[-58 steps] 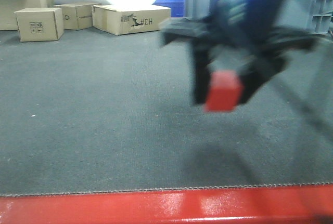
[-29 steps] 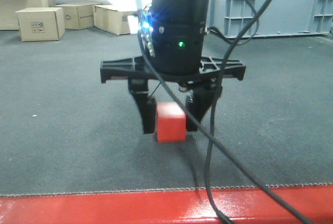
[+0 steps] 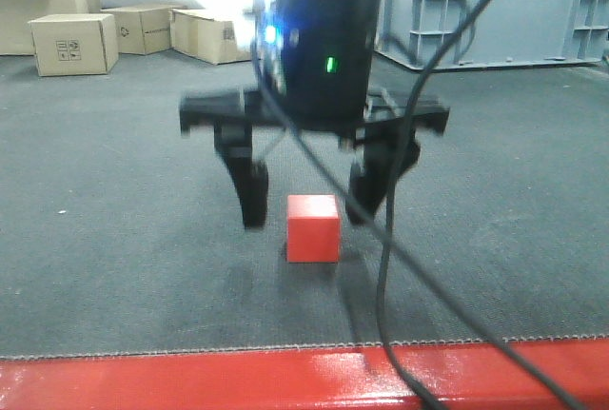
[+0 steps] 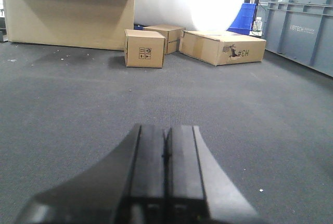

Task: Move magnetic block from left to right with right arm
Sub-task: 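Open the right gripper and raise it away from the cube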

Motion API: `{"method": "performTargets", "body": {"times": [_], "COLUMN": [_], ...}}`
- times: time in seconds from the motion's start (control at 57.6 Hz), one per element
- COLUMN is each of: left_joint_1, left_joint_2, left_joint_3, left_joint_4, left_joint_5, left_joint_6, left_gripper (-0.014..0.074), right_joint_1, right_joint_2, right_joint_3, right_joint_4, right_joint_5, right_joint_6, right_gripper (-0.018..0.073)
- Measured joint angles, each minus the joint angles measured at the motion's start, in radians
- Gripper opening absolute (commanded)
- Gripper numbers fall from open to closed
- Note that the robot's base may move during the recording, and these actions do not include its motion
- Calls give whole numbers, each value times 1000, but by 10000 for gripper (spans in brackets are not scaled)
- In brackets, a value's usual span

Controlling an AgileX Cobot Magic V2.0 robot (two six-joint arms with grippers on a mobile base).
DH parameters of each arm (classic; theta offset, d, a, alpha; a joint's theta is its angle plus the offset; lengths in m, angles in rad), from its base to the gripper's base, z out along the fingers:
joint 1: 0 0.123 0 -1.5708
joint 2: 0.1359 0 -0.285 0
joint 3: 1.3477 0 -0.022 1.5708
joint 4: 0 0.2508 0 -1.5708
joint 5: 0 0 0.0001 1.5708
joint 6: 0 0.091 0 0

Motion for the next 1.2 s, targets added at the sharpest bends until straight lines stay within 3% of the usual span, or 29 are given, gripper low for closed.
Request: {"method": "performTargets", "body": {"times": [0.087, 0.174, 0.486, 0.66, 0.938, 1.059, 1.198], "left_joint_1": [0, 0, 0, 0, 0, 0, 0], "left_joint_2": [0, 0, 0, 0, 0, 0, 0], "left_joint_3": [0, 0, 0, 0, 0, 0, 0], "left_joint_4": [0, 0, 0, 0, 0, 0, 0], "left_joint_5": [0, 0, 0, 0, 0, 0, 0], "left_joint_6": [0, 0, 0, 0, 0, 0, 0], "left_gripper": [-126, -126, -126, -126, -126, -126, -126], "right_joint_1": [0, -2, -94, -224, -490, -575, -620], "right_joint_2": [-47, -107, -385, -558, -839, -965, -1110], "right_joint_3": [5, 42, 310, 480, 777, 904, 1034], "right_joint_4": [-6, -24, -55, -39, 89, 93, 95], "right_joint_5": [-1, -17, -203, -327, -554, -679, -805], "right_joint_6": [-14, -30, -162, -293, -638, -671, -677], "right_gripper": [563, 482, 66, 67, 67, 67, 67]}}
